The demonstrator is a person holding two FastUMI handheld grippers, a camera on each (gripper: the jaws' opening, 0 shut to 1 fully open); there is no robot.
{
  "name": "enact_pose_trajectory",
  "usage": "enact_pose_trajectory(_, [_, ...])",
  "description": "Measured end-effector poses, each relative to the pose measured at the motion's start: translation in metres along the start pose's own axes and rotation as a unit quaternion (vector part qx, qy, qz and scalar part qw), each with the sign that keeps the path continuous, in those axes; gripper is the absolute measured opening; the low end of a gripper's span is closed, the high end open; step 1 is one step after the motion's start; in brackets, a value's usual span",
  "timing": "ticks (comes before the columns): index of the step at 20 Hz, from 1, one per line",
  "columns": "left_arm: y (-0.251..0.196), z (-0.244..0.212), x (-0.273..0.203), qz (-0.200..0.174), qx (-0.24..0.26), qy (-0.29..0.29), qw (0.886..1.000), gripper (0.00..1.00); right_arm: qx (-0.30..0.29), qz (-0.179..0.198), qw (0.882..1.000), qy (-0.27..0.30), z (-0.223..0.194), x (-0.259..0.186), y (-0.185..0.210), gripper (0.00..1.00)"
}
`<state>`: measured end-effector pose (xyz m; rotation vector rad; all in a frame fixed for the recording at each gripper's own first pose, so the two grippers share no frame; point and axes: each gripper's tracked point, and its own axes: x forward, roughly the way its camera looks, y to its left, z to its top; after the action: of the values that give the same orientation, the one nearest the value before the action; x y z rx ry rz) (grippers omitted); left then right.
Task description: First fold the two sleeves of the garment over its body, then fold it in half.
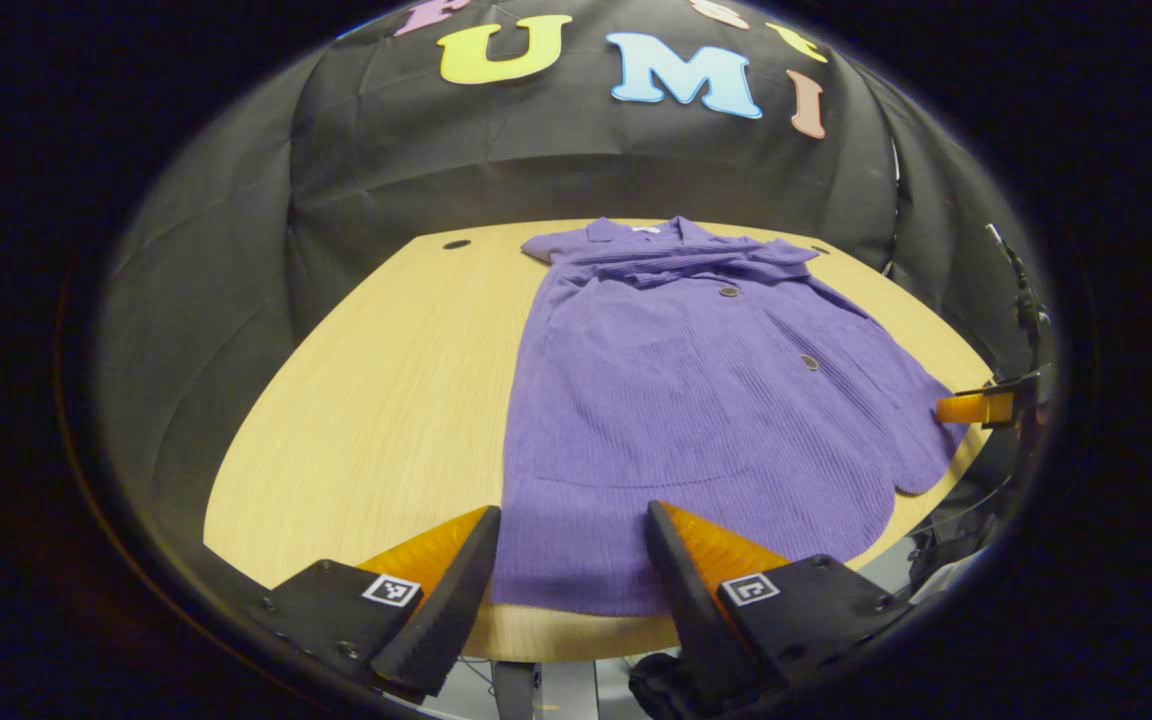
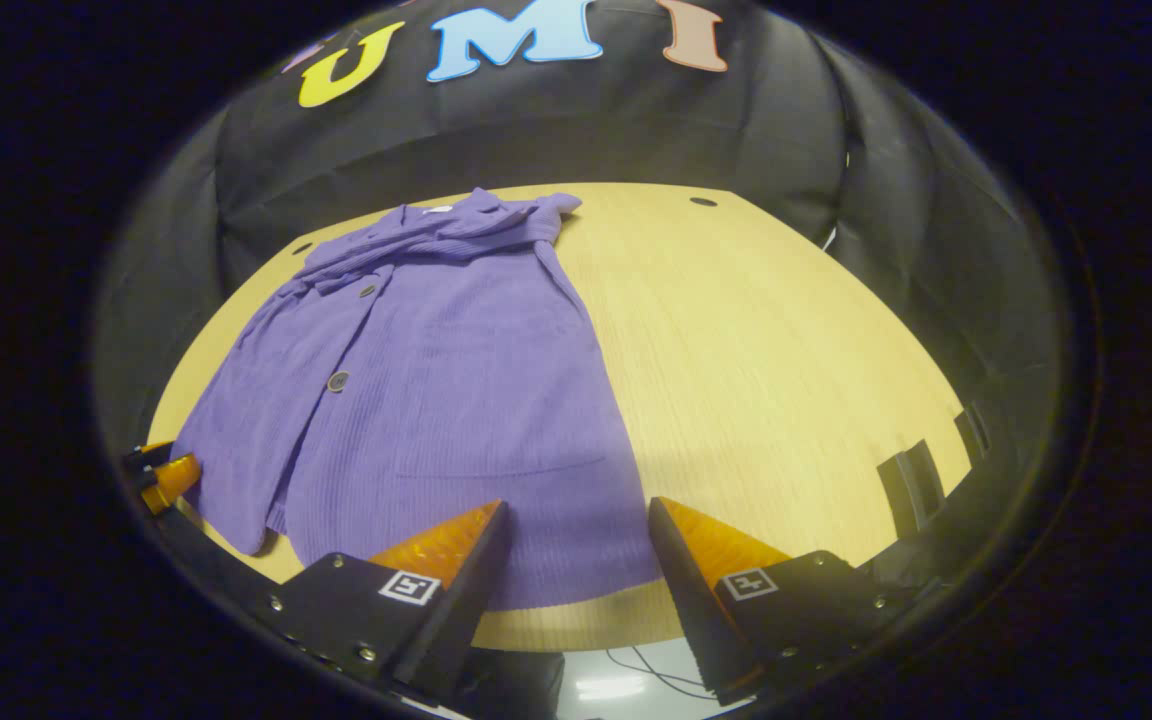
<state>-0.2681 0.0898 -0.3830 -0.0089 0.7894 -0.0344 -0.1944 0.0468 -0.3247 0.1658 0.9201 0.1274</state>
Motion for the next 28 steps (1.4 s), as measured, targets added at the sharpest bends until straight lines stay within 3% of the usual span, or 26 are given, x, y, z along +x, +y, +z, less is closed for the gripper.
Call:
enact_pose_trajectory(2, [-0.004, 0.0, 0.002, -0.001, -0.004, -0.002, 1.0, 0.87, 0.007, -0.002, 1.0, -0.001, 0.0, 0.001, 0.001, 0.88])
enact_pose_trajectory(6, [-0.021, 0.001, 0.003, -0.007, 0.008, -0.006, 1.0, 0.57, 0.002, 0.002, 1.0, -0.002, 0.0, 0.002, 0.001, 0.87])
enact_pose_trajectory(7, [-0.024, 0.001, 0.004, -0.007, 0.01, -0.007, 1.0, 0.45, 0.0, 0.005, 1.0, -0.003, -0.001, 0.003, 0.001, 0.86])
enact_pose_trajectory(9, [-0.028, 0.001, 0.005, -0.001, 0.018, -0.006, 1.0, 0.33, -0.007, 0.011, 1.0, -0.003, -0.001, 0.003, 0.004, 0.73])
enact_pose_trajectory(10, [-0.033, 0.001, 0.002, 0.0, 0.015, -0.005, 1.0, 0.31, -0.005, 0.016, 1.0, -0.004, 0.0, 0.004, 0.007, 0.73])
enact_pose_trajectory(11, [-0.031, 0.0, 0.004, 0.007, 0.013, -0.003, 1.0, 0.16, -0.003, 0.016, 1.0, -0.005, -0.001, 0.004, 0.007, 0.57])
enact_pose_trajectory(14, [-0.033, 0.001, 0.006, 0.014, 0.013, 0.001, 1.0, 0.1, 0.001, 0.032, 0.999, -0.008, 0.001, 0.005, 0.014, 0.15])
enact_pose_trajectory(16, [-0.035, 0.001, 0.007, 0.015, 0.015, 0.005, 1.0, 0.1, -0.003, 0.039, 0.999, -0.006, 0.001, 0.008, 0.016, 0.14])
enact_pose_trajectory(17, [-0.036, 0.0, 0.008, 0.017, 0.011, 0.008, 1.0, 0.1, -0.001, 0.044, 0.999, -0.005, 0.0, 0.006, 0.016, 0.06])
enact_pose_trajectory(19, [-0.036, -0.001, 0.005, 0.019, 0.001, 0.016, 1.0, 0.1, 0.004, 0.051, 0.999, -0.004, 0.001, 0.006, 0.016, 0.02])
enact_pose_trajectory(23, [-0.035, 0.008, -0.004, 0.024, -0.026, 0.029, 0.999, 0.1, 0.009, 0.076, 0.997, -0.01, 0.008, -0.003, 0.015, 0.02])
enact_pose_trajectory(28, [-0.045, 0.049, -0.032, 0.03, -0.05, -0.007, 0.998, 0.1, 0.014, 0.114, 0.992, -0.054, 0.042, -0.028, 0.009, 0.02])
